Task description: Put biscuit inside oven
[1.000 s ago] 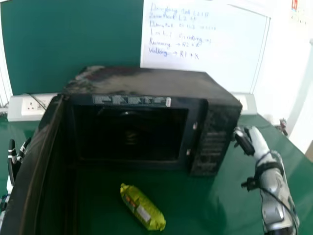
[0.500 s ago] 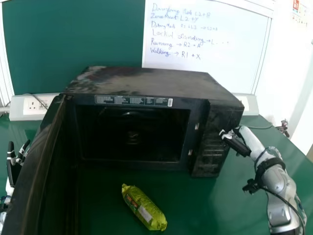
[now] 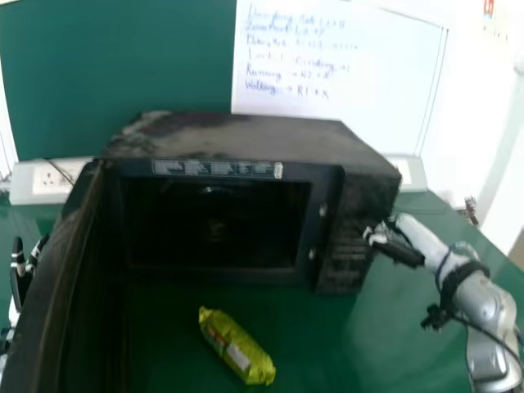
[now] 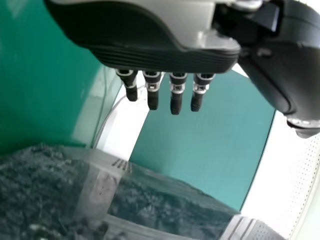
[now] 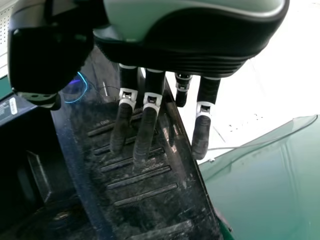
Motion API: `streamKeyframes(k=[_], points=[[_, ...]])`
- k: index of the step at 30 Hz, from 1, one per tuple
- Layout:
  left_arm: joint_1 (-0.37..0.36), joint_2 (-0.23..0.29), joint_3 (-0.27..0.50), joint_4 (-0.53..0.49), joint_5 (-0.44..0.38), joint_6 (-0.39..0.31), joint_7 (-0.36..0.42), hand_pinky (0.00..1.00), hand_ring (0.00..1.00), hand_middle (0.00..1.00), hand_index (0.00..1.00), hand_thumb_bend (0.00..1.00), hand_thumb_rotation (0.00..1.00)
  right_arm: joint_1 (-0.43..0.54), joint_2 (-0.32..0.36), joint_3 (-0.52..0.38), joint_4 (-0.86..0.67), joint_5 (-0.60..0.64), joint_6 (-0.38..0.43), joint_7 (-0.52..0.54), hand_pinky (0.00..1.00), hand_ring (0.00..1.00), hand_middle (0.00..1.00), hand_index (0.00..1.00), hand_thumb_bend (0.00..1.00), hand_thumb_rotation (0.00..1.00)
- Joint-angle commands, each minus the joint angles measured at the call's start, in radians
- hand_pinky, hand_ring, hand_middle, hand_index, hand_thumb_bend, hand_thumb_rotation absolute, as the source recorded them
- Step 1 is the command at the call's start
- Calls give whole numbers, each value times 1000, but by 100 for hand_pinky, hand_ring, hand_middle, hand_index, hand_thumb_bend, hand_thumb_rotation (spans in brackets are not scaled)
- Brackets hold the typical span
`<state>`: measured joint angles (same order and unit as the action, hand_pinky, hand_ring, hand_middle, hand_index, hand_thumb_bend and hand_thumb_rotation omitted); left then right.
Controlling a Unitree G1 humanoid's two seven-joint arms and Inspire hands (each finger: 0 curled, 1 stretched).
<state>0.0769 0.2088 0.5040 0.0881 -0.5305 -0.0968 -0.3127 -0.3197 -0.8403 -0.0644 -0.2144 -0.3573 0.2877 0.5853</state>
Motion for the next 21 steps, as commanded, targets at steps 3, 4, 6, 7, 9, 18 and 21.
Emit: streamKeyframes(k=[3,4,6,7,9,18,21], points=[[3,-3,4,-18,-3,1,10,82,88,91,96,94,60,18,-20,-7,-119,47,3,64,41,45,52,55,80,44],[3,-4,3,-20,-2,1,11,82,88,91,96,94,60,22,-24,-13,-141,53,8,73,44,48,54,58,81,45],[4,-6,0,-25,-1,2,14,82,88,91,96,93,60,27,-29,-24,-185,63,23,91,47,51,58,63,81,45],[5,-8,-1,-28,-3,5,17,82,88,91,96,92,61,27,-30,-27,-207,67,35,99,49,52,59,64,81,45],[5,-11,-3,-36,-2,9,25,82,88,90,96,93,60,26,-31,-28,-249,70,66,112,50,55,62,67,83,46],[20,-31,-23,-87,19,21,73,81,87,90,95,92,61,15,-28,16,-462,38,272,153,57,66,71,73,86,43],[25,-38,-27,-103,14,28,80,81,87,90,95,92,61,11,-28,36,-507,29,300,156,56,66,72,73,86,44]])
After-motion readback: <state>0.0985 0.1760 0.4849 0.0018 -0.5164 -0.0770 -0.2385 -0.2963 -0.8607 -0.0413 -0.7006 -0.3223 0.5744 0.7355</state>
